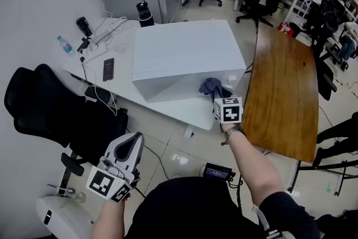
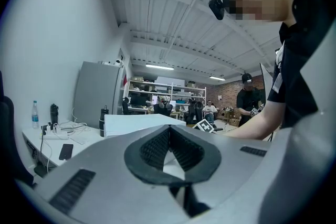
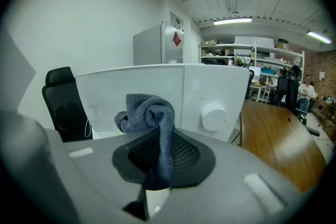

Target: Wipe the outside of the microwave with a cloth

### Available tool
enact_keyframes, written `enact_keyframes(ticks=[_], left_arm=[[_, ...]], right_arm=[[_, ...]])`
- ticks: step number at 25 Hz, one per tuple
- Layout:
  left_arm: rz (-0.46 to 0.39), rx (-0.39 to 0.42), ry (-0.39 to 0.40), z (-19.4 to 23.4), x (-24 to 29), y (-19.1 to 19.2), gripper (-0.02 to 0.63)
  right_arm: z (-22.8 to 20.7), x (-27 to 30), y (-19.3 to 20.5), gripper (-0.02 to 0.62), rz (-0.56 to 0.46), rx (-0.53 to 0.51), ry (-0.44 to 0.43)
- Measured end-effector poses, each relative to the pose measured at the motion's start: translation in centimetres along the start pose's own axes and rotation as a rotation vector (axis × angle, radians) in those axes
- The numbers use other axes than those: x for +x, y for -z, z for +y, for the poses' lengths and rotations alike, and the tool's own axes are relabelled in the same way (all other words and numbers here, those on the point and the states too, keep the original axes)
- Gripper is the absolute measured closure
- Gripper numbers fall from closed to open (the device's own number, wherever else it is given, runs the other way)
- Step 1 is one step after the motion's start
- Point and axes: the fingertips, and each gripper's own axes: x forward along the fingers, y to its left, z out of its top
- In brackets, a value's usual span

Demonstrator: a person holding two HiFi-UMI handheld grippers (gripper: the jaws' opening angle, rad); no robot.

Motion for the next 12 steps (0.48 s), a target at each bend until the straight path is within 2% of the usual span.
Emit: enact_keyframes(ticks=[12], left_arm=[[0.031, 0.008, 0.027, -5.1, 4.6, -0.1, 0.600]], right_arm=[[-6.1, -1.9, 1.3, 0.549, 0.004, 0.015, 0.000]])
